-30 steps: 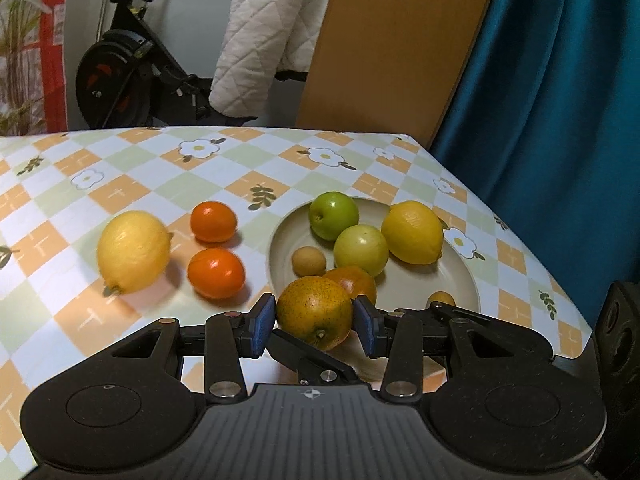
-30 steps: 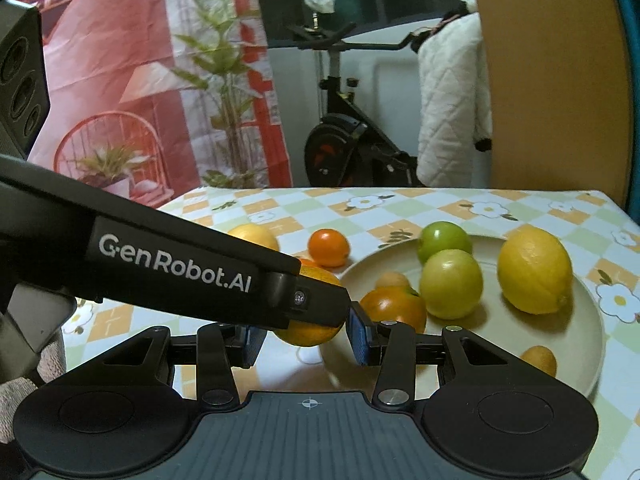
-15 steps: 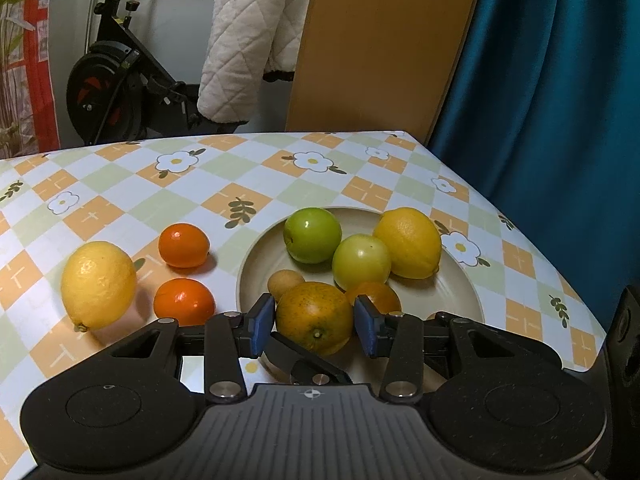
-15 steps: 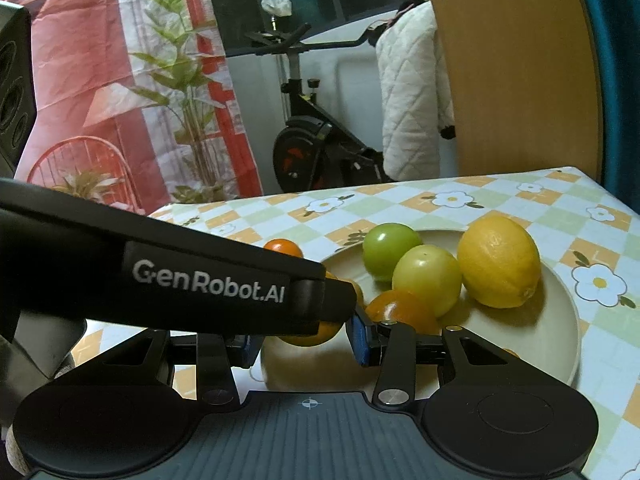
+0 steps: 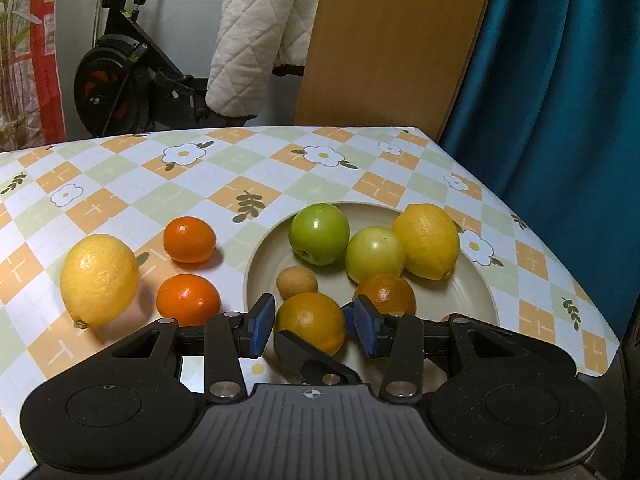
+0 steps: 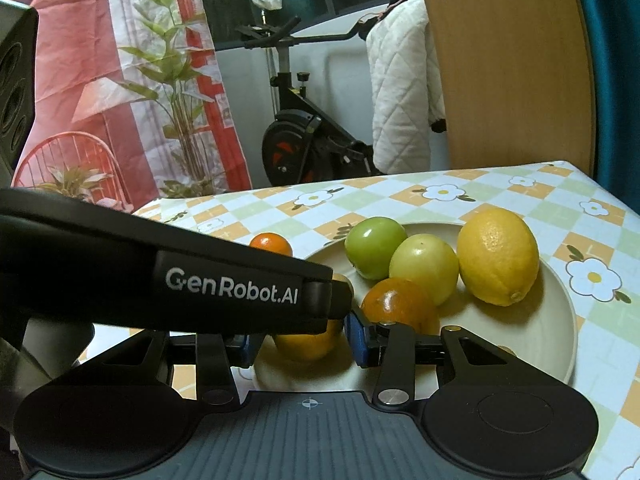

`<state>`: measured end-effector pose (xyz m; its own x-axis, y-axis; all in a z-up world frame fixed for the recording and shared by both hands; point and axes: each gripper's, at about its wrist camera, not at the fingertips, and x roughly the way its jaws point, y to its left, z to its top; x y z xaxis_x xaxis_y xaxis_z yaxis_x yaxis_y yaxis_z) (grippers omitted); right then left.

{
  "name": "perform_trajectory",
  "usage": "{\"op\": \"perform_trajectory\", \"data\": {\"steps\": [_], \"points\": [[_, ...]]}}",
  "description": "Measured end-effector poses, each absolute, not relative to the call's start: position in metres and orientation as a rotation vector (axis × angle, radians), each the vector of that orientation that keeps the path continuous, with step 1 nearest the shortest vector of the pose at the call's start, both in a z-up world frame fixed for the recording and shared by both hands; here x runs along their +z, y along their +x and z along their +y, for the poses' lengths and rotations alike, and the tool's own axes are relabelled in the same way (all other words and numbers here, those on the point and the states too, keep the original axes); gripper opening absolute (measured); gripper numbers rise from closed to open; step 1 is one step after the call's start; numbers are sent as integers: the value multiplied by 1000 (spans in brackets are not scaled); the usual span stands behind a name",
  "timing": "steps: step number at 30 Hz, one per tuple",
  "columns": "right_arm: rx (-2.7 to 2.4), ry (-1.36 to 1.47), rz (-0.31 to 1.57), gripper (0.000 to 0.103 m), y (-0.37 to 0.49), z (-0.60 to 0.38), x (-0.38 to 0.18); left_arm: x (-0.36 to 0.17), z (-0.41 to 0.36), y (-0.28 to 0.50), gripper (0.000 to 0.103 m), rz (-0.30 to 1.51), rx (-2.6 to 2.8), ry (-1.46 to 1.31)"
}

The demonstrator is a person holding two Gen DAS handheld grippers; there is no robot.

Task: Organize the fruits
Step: 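Withdraw the left tool from the plate toward the large lemon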

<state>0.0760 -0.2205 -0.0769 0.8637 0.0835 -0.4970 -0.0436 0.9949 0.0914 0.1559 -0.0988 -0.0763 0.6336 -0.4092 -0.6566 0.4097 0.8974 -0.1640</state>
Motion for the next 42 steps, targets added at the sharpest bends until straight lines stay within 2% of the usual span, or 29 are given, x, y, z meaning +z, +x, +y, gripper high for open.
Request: {"op": "perform_trajectory", "data": {"steps": [10,28,36,38,42], "points": [[74,16,451,43,68,-215,-73,-62,-77,142,46,706,-420,-62],[157,-41,393,43,55,-203,-67,-53,-7,135,47,702,-200,-177],[196,-91,402,43,55,-182,-68,-42,-7,131,53,647,-229,-111],[208,-104,408,43,57,-173,-70,-37,-3,131,58,633,-244,-107],[216,-110,431,44,65,-155,-73,-27,7,134,59,610,-247,-102]]}}
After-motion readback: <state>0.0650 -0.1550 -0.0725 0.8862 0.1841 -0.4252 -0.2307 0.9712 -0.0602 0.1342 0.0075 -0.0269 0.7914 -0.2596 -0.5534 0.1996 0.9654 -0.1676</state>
